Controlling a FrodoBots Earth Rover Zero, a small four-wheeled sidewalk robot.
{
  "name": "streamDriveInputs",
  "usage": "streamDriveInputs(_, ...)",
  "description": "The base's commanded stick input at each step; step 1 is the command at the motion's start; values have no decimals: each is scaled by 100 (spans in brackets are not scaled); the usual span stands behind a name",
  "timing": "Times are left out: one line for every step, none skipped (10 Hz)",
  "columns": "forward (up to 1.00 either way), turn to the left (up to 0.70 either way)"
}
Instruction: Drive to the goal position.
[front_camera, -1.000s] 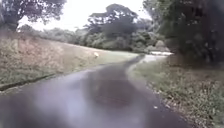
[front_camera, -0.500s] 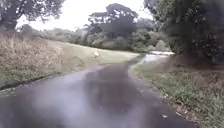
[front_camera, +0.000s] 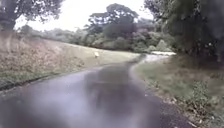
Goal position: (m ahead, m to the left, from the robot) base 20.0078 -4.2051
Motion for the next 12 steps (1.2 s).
streamDriveInputs(45, -27)
streamDriveInputs(45, -27)
streamDriveInputs(45, -27)
streamDriveInputs(45, -27)
streamDriveInputs(45, -27)
streamDriveInputs(45, -27)
streamDriveInputs(45, -27)
streamDriveInputs(45, -27)
streamDriveInputs(45, -27)
streamDriveInputs(45, -27)
streamDriveInputs(45, 2)
streamDriveInputs(45, 2)
